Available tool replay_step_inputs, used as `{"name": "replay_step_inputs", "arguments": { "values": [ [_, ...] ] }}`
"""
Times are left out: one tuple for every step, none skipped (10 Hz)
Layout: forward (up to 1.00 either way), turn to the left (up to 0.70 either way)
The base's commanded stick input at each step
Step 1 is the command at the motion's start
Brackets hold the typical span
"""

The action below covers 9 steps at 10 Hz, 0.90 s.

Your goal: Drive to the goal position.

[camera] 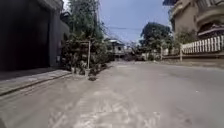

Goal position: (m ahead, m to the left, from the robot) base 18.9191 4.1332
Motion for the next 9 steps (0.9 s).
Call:
{"name": "replay_step_inputs", "arguments": {
  "values": [
    [1.0,0.0],
    [1.0,0.0],
    [1.0,0.0],
    [1.0,0.0],
    [1.0,0.0],
    [1.0,0.0],
    [1.0,-0.01],
    [1.0,-0.16],
    [1.0,-0.35]
  ]
}}
